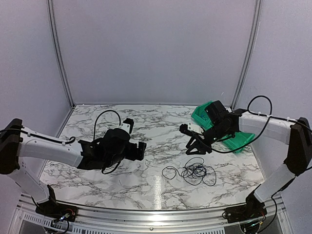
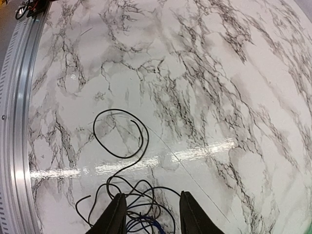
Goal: Untangle the cables
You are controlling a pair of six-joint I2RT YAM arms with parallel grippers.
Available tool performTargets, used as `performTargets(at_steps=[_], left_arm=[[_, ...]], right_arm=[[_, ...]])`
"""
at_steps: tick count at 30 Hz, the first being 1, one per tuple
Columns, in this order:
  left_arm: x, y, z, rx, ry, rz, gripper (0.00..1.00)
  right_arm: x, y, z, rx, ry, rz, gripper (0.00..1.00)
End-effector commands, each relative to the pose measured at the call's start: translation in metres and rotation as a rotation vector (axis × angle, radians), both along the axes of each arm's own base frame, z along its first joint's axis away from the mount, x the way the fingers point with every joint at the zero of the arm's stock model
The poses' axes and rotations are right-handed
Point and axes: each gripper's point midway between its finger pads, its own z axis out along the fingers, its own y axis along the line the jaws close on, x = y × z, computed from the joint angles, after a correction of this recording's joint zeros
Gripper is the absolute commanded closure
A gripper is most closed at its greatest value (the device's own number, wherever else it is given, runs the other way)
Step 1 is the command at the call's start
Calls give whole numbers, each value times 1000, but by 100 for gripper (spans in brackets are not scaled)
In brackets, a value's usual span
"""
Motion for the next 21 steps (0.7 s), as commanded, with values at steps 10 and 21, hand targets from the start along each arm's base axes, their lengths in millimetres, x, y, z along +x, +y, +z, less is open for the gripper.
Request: performTargets(at_steps=[10, 21], left_arm=[[-45, -56, -58, -184, 398, -223, 30], [-74, -108, -86, -339, 694, -345, 49]], right_arm=[[-15, 18, -46, -60, -20, 62, 62], [-13, 6, -58, -131, -72, 66, 62]])
